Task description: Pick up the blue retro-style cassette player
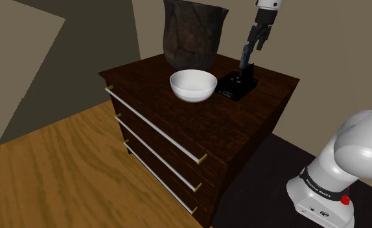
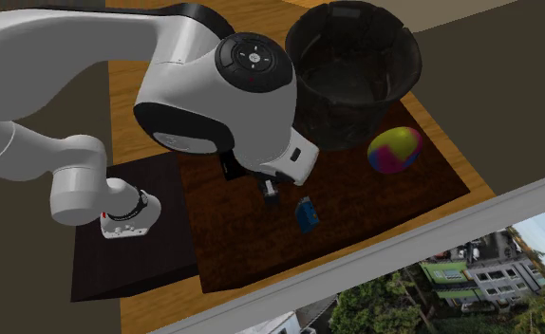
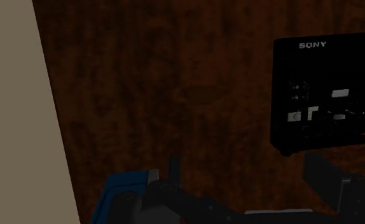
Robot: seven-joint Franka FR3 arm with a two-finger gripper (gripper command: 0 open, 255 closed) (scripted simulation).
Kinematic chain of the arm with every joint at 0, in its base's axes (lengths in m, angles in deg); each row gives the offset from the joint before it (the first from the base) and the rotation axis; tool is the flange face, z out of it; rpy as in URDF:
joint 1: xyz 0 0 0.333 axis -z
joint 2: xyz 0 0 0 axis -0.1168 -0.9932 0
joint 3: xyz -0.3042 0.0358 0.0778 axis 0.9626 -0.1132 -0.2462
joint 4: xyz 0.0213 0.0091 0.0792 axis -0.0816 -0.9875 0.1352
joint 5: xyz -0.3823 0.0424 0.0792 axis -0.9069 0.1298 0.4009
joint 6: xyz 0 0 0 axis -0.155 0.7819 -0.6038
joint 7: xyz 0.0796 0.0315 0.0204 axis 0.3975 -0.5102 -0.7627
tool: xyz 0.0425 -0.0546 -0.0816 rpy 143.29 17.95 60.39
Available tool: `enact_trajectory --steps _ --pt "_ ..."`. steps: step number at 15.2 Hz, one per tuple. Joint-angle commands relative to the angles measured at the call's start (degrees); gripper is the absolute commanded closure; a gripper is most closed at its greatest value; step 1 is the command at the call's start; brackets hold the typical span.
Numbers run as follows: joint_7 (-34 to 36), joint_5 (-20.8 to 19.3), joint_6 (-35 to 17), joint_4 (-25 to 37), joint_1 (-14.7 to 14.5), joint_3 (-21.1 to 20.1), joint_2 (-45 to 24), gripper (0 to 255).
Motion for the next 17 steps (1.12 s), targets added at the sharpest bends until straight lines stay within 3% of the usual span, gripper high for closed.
enact_trajectory --steps 1,8,17 --pt "-2.54 1.04 1.54 5.47 0.47 1.55 -4.33 0" --pt "-11.25 7.58 8.02 27.54 4.99 5.7 -22.07 0" --pt "-11.33 6.95 1.63 19.89 4.44 5.32 -20.65 0"
